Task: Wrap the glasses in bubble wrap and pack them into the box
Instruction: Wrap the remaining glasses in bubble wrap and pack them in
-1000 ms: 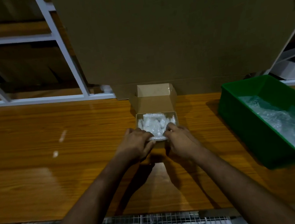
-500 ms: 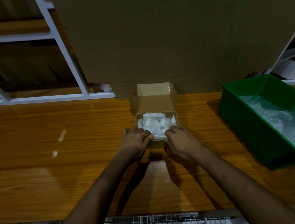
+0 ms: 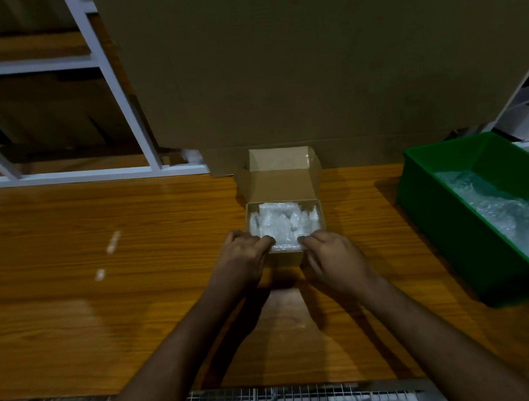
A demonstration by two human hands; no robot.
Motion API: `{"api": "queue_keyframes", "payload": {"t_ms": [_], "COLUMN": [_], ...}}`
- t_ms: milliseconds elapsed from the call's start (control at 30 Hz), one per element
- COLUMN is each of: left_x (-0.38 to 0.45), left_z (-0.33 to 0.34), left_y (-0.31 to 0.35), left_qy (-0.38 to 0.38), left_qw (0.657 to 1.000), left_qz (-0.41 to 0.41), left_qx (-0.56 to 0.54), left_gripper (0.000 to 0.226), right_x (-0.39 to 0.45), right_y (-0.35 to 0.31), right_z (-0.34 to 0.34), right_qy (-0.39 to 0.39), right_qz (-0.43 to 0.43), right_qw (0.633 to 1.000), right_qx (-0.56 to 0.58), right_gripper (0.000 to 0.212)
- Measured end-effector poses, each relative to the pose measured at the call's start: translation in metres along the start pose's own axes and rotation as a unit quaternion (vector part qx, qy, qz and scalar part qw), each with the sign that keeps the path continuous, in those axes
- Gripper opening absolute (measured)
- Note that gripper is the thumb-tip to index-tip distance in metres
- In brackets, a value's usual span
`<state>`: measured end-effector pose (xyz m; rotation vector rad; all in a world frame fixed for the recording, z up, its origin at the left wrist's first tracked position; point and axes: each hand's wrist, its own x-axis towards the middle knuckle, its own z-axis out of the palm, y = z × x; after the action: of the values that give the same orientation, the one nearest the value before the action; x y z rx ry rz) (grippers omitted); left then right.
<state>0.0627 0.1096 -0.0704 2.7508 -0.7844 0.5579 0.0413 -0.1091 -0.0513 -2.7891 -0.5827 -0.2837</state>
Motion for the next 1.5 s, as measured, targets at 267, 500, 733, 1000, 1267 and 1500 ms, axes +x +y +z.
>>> {"api": "queue_keyframes", "payload": {"t_ms": [267, 500, 733, 1000, 1267, 1500], "left_x": [-0.01, -0.011, -0.013, -0.01, -0.01, -0.013], "left_z": [0.008, 0.011, 0.017, 0.022, 0.015, 0.003], "left_y": [-0.002, -0.001, 0.009, 0.011, 0.019, 0.024], "left_qy": [-0.028, 0.019, 0.02, 0.023, 0.011, -0.029], "left_qw": [0.998, 0.998, 0.999, 0.997, 0.997, 0.998], "left_qz": [0.034, 0.019, -0.028, 0.001, 0.008, -0.02], "left_qx": [0.05, 0.062, 0.035, 0.074, 0.08, 0.054], "left_gripper": [0.033, 0.024, 0.026, 0.022, 0.032, 0.038], "right_x": [-0.005, -0.004, 0.0, 0.001, 0.007, 0.008], "right_y": [-0.002, -0.012, -0.017, -0.027, -0.025, -0.027], "right_z": [0.005, 0.006, 0.007, 0.007, 0.001, -0.008], "right_qy": [-0.015, -0.019, -0.032, -0.048, -0.073, -0.087], "right_qz": [0.006, 0.034, 0.057, 0.065, 0.061, 0.033], "right_qw": [1.0, 0.999, 0.997, 0.996, 0.993, 0.993], "right_qx": [-0.008, -0.024, -0.049, -0.049, -0.069, -0.072], "right_gripper": [0.021, 0.035, 0.034, 0.013, 0.012, 0.038]}}
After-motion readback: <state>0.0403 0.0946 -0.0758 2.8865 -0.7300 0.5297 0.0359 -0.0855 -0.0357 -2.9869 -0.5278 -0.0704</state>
